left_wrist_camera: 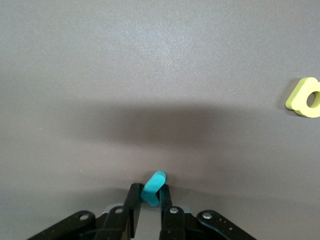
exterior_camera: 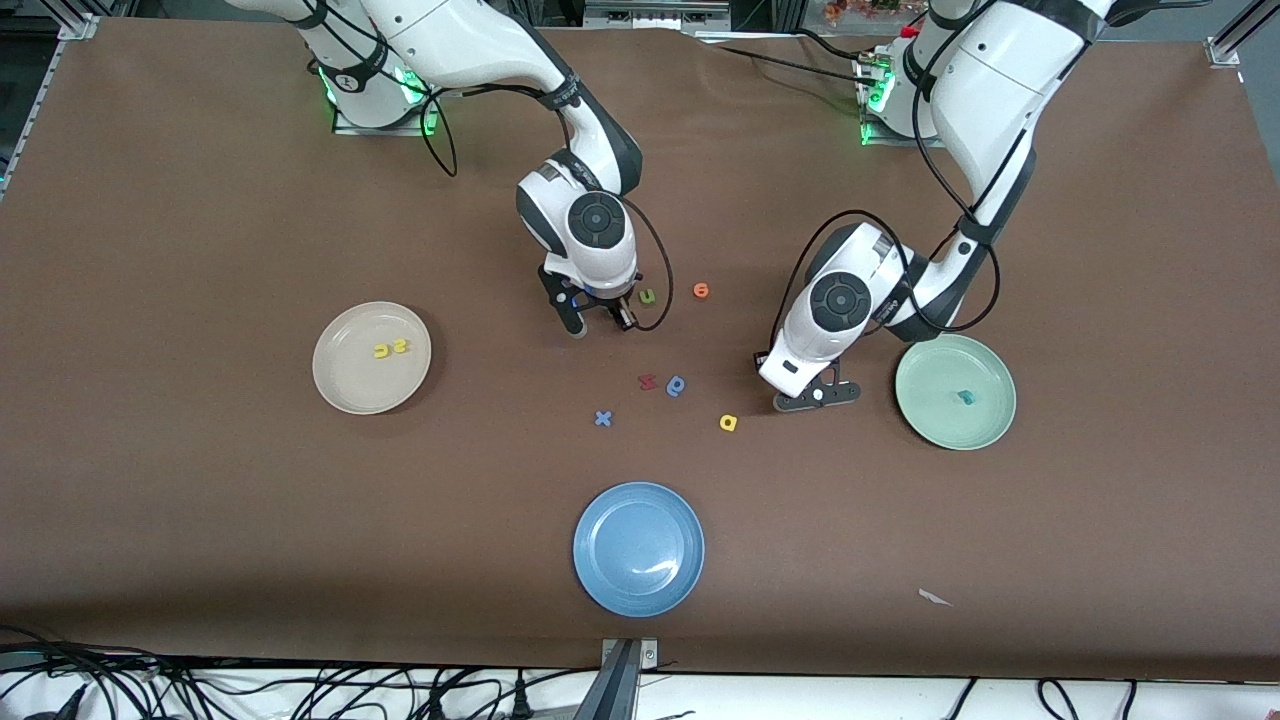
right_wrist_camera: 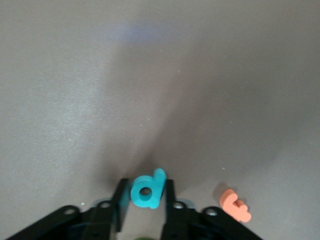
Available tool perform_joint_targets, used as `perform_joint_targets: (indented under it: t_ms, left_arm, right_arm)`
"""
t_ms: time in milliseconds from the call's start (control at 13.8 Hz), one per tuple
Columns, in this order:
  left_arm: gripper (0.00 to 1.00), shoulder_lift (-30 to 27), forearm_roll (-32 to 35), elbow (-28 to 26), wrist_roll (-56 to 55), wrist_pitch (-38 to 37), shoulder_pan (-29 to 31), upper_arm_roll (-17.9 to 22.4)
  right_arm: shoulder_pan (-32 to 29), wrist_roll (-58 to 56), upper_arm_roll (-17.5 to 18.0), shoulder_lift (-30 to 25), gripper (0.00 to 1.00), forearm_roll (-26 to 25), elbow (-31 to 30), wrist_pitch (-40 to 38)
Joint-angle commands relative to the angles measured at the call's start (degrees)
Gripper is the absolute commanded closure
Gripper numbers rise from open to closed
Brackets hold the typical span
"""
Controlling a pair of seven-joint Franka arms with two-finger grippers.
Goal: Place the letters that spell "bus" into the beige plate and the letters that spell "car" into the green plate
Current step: 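Grasp the teal d with the right gripper while the left gripper lifts its letter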
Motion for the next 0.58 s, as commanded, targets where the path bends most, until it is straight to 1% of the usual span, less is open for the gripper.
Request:
perform_joint_targets:
  t_ms: [0, 145, 217, 507]
  left_arm:
    - [0.82, 2.5, 2.8, 1.7, -0.8, -0.6, 0.2, 0.9]
    - [0.82, 2.5, 2.8, 1.7, -0.7, -0.6, 0.2, 0.9]
    - [0.83, 2.5, 2.8, 1.7, -0.5, -0.6, 0.2, 0.9]
    - [0.89, 2.6, 3.1, 1.7, 0.2, -0.6, 0.2, 0.9]
  right_arm:
    - [0.0, -1.7, -0.1, 1.1, 0.92, -1.7, 1.1, -0.4]
    - [-0.3, -2.1, -0.4, -0.3, 0.92, -1.8, 1.3, -1.5]
    - [-0.3, -4.1, -1.3, -1.2, 0.92, -1.8, 1.4, -2.9]
    - [-0.8, -19.1, -6.8, -6.3, 0.92, -0.9, 1.3, -10.3]
